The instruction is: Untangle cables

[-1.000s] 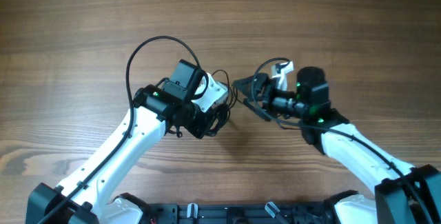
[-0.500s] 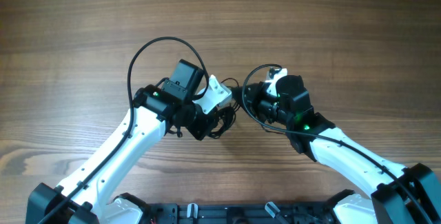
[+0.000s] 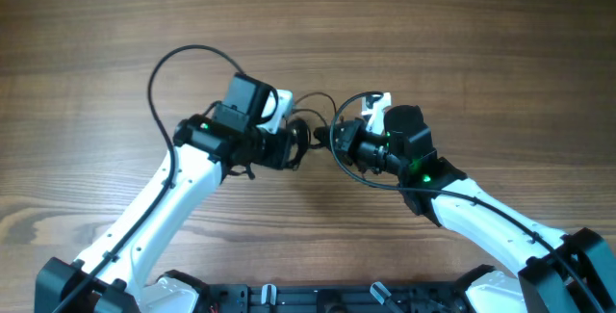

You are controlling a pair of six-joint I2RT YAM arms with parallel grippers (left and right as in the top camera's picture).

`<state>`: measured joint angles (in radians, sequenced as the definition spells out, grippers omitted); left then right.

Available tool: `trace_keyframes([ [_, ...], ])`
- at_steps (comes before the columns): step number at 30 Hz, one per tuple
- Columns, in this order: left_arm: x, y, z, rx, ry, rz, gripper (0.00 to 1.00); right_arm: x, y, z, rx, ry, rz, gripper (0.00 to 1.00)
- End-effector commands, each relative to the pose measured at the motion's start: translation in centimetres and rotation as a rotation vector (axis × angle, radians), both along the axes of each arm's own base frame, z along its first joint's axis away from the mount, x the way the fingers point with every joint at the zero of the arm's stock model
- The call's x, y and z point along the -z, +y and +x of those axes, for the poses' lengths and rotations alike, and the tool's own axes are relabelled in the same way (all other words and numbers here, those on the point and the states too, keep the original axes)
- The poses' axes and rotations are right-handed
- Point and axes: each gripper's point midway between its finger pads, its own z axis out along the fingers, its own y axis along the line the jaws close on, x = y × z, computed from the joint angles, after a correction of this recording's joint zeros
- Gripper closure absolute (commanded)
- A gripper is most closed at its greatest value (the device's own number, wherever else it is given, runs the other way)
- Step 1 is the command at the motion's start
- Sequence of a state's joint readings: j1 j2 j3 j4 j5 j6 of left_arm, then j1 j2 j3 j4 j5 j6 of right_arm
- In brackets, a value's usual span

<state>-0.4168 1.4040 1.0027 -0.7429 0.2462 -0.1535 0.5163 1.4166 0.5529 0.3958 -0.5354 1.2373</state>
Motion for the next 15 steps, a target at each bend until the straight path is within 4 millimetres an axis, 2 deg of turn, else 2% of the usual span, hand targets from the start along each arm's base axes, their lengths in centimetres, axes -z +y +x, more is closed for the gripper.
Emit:
trace_keyframes([
  [1,-1.4,3.5,3.8,-0.421,-0.017,-0.063,0.96,-0.1,0.8,-1.5,-0.08,0.06,0.044,0.96],
  [5,-1.9,3.3,4.5,-0.482,-0.02,-0.107,0.95,-0.2,1.9,-2.7,-0.114,0.102,0.065,0.96],
  [8,-1.9,2.7,4.2,-0.461,0.001,-0.131,0.96,0.1,2.2,-2.6,-0.09,0.088,0.042,0.96],
  [12,-3.2,-1.5,1.7,-0.071,0.011,-0.261,0.96,0.5,1.3,-0.8,0.029,0.053,-0.003,0.96],
  [15,-4.2,-3.8,0.0,0.111,0.001,-0.337,0.96,0.3,1.2,-0.4,0.055,0.057,0.008,0.95],
])
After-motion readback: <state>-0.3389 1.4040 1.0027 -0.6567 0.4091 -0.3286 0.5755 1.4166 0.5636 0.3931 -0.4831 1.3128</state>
